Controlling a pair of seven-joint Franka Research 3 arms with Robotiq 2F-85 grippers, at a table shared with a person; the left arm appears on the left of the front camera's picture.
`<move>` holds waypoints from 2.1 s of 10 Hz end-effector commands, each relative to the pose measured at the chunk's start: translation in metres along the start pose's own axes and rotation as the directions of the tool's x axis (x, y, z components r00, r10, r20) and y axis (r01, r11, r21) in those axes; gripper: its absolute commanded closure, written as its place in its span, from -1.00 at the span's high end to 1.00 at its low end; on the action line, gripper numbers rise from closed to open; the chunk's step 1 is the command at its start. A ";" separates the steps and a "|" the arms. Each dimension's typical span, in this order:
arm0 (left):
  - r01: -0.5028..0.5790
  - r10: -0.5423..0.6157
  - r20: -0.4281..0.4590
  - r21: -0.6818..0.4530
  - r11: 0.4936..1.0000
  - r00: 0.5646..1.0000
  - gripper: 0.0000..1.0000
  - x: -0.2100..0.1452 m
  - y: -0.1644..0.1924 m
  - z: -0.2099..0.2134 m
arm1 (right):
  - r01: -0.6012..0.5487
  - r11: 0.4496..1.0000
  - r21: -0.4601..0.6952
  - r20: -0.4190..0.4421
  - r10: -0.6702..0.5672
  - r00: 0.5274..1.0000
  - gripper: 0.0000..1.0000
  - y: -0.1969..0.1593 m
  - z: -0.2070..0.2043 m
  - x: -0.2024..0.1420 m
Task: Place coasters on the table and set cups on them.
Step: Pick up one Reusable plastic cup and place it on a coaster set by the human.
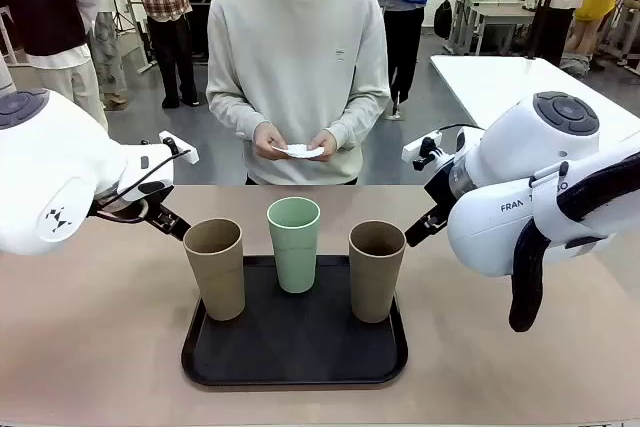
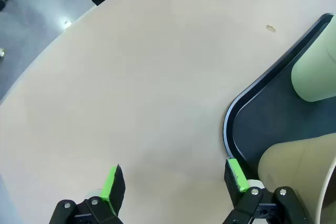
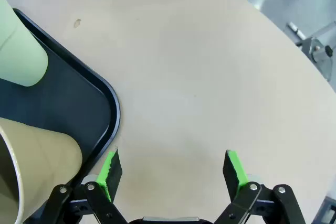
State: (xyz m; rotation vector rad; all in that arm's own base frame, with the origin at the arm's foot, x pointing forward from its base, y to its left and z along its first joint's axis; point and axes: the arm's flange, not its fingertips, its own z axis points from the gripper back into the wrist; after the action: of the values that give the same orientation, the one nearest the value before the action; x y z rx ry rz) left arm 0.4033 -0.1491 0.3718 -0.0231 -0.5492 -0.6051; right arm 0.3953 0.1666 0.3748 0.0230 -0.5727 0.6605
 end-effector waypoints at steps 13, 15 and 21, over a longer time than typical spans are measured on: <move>0.000 0.000 0.000 0.000 1.000 1.000 1.00 0.000 0.000 0.000 | 0.000 1.000 0.000 0.000 0.000 1.000 1.00 0.000 0.000 0.000; 0.015 -0.018 0.047 0.063 0.998 0.999 1.00 0.006 0.025 0.073 | 0.013 0.998 -0.063 0.035 -0.011 0.999 1.00 0.000 0.072 -0.002; -0.026 -0.009 -0.222 -0.152 0.988 0.975 1.00 -0.068 0.003 0.177 | 0.114 0.994 -0.003 -0.239 -0.111 0.965 1.00 0.044 0.163 -0.111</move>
State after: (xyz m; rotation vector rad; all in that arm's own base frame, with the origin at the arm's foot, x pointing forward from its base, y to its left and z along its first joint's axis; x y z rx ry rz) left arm 0.2917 -0.0862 0.5083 -0.1065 -0.2876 -0.6635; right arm 0.2740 0.1307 0.5117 -0.0560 -0.3364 0.5765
